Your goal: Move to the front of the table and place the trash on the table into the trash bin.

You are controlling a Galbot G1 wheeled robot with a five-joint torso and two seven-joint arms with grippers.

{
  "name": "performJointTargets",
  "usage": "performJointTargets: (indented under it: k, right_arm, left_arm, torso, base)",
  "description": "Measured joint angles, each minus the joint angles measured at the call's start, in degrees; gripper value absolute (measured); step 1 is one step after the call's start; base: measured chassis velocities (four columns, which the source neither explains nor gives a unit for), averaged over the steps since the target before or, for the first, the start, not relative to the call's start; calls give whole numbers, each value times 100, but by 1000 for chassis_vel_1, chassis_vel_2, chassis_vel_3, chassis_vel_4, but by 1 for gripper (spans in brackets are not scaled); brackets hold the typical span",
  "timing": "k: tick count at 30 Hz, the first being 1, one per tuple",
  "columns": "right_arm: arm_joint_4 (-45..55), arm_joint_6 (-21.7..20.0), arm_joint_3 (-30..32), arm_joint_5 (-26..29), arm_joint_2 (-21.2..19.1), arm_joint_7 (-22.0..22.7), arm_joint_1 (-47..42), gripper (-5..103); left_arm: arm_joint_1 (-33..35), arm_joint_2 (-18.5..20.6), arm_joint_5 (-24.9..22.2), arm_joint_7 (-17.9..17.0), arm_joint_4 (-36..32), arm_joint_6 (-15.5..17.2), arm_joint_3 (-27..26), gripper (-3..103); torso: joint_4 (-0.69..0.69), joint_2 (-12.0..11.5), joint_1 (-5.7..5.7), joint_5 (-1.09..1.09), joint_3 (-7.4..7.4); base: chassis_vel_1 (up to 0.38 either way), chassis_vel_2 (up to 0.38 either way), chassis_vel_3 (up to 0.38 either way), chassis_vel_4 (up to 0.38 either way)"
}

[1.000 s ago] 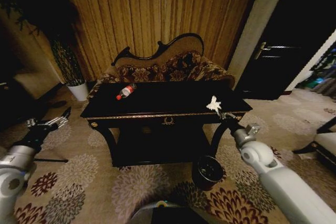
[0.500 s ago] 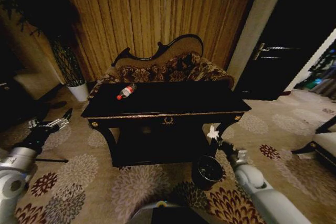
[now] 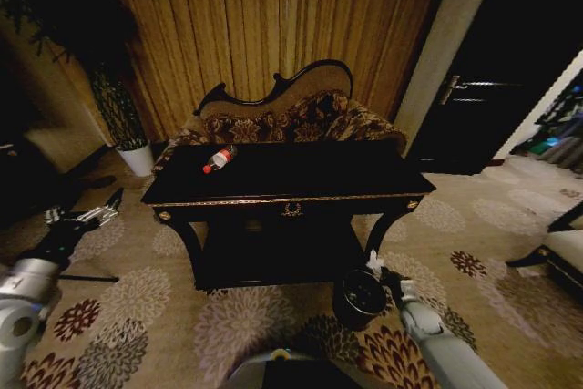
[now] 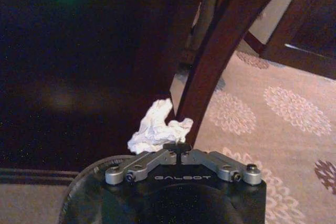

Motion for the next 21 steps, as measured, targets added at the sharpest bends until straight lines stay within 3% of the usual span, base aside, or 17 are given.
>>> performJointTargets:
  k: [4,10,12,15,21]
  right_arm:
    - [-190,23,27,-116,94,-4,81,0]
    - [-152,24,22,-132,171,14,119,28]
    - [-150,34,22,-129,173,15,113,28]
    - [-156,91,25,-127,175,16,87,44]
    - [-151,136,33,-117,175,20,73,60]
  left_arm:
    - [-8,-8,-34,23,-13,0,-6,100]
    - [-22,-78,-39,83,-52,-22,11,100]
    - [-22,-82,-40,84,-52,-38,12,100]
    - [-6,-81,-44,97,-25,-76,2,100]
    - [3,-81,-45,125,-13,-97,-1,100]
  torso:
    - [0,0,0,0,0]
    - [1,0,0,-1,0]
    - [1,0,0,-1,0]
    - [0,0,0,-1,0]
    - [0,0,0,-1,0]
  base:
    - [0,0,0,0]
    - [0,0,0,0]
    - [0,0,0,0]
    - [0,0,0,0]
    - [0,0,0,0]
